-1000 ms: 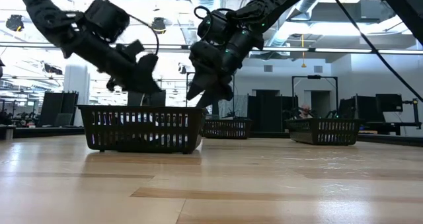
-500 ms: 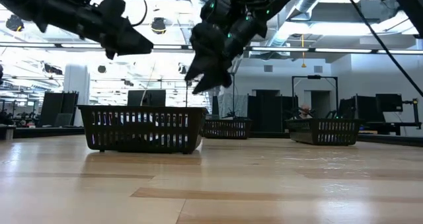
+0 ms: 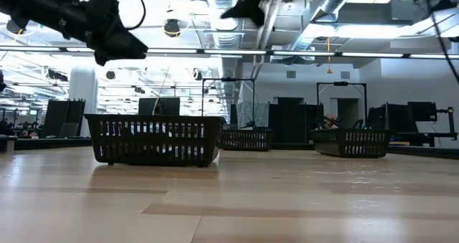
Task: Pick & Place First Aid Supplies
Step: Return to Home Position
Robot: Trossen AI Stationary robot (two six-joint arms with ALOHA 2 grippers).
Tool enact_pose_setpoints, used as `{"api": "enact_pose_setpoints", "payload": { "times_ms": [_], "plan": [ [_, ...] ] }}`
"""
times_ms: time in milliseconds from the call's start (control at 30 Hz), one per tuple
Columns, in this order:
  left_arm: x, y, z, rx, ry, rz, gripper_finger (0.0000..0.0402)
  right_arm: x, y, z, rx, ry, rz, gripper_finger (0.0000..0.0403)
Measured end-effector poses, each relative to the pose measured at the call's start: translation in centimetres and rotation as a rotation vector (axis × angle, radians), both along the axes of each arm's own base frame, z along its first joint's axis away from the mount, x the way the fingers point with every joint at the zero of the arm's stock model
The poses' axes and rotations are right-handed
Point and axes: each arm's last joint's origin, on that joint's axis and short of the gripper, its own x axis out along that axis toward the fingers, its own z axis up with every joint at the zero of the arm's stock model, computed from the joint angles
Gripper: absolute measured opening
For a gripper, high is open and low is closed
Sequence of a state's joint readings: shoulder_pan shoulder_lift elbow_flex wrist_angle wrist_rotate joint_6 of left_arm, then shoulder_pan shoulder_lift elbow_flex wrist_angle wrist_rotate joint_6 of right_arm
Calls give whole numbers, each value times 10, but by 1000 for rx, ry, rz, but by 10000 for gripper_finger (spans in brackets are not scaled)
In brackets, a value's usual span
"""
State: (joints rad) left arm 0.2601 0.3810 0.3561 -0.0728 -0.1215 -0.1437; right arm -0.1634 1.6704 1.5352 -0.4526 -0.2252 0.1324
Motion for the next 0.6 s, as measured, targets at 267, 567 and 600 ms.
{"api": "enact_pose_setpoints", "payload": {
  "times_ms": [267, 567, 600],
  "plan": [
    [-3, -2, -26, -147, -20, -14, 148, -72, 34, 63, -124, -108, -99, 271],
    [-14, -8, -47, -170, -146, -83, 148, -160, 71, 60, -10, -246, -36, 271],
    [-15, -8, -48, -167, -171, -87, 148, -168, 74, 57, -8, -277, -38, 271]
  ]
}}
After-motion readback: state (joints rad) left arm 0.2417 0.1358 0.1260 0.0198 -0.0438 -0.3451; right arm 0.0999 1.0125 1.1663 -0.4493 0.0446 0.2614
